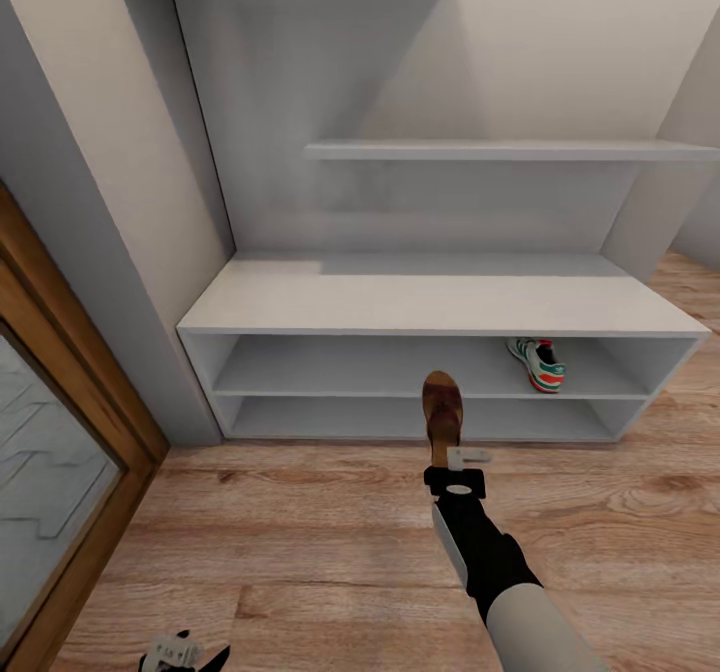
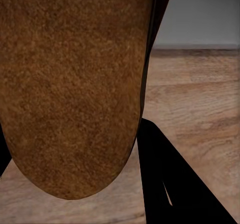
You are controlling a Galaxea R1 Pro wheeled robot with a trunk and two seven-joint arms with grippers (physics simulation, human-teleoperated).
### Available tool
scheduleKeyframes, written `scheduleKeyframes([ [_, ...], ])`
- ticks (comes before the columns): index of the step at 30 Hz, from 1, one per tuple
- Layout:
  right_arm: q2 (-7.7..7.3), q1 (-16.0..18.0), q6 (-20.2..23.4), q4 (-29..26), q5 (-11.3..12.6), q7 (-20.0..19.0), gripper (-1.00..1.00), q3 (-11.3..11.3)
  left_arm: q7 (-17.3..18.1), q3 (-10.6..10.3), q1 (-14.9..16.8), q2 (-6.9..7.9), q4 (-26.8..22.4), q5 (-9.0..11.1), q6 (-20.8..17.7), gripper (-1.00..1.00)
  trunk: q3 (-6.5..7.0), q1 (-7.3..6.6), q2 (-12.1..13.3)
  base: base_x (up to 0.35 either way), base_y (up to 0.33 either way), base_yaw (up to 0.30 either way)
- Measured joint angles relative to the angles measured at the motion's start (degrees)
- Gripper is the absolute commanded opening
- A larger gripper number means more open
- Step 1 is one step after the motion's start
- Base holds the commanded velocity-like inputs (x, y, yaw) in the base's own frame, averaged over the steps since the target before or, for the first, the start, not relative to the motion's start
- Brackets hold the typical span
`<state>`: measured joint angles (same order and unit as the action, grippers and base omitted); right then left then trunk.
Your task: Pick up the two gym shoes and the two sandals from the corridor floor and place them onto the hallstand (shoe rack) in the corridor, making sure they are on the rack and not on the floor. Arrange them so the two gym shoes are next to each other and the two sandals are next to each other.
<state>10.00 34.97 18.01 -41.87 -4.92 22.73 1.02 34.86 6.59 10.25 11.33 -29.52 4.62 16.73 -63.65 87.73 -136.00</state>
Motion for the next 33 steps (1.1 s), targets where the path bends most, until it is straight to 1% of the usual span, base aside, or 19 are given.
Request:
scheduleKeyframes([
  [2, 0.00, 0.1, 0.0, 0.0, 0.0, 0.0, -1.00, 0.0, 1.1, 0.0, 0.0, 0.00, 0.0, 0.0, 0.0, 1.00, 0.00, 0.00, 0.0, 0.000, 0.000, 0.000],
  [7, 0.00, 0.1, 0.1, 0.4, 0.0, -0.1, -1.00, 0.0, 2.2, 0.0, 0.0, -0.16, -0.1, 0.0, 0.0, 1.00, 0.00, 0.00, 0.0, 0.000, 0.000, 0.000],
  [17, 0.00, 0.2, 0.0, 1.4, -0.1, 0.0, -1.00, -0.1, 2.3, -0.1, 0.0, -0.33, 0.1, 0.0, 0.0, 1.00, 0.00, 0.00, 0.0, 0.000, 0.000, 0.000],
  [24, 0.00, 0.1, 0.0, 1.4, -0.1, 0.0, -1.00, -0.2, 2.3, -0.1, 0.0, -0.35, 0.1, -1.1, 0.0, 1.00, 0.00, 0.00, 0.0, 0.000, 0.000, 0.000],
  [33, 0.00, 0.2, 0.1, 1.5, -0.1, 0.0, -1.00, -0.2, 2.3, 0.0, 0.0, -0.36, 0.1, -1.3, -0.1, 1.00, -0.20, 0.00, 0.0, 0.000, 0.000, 0.050],
])
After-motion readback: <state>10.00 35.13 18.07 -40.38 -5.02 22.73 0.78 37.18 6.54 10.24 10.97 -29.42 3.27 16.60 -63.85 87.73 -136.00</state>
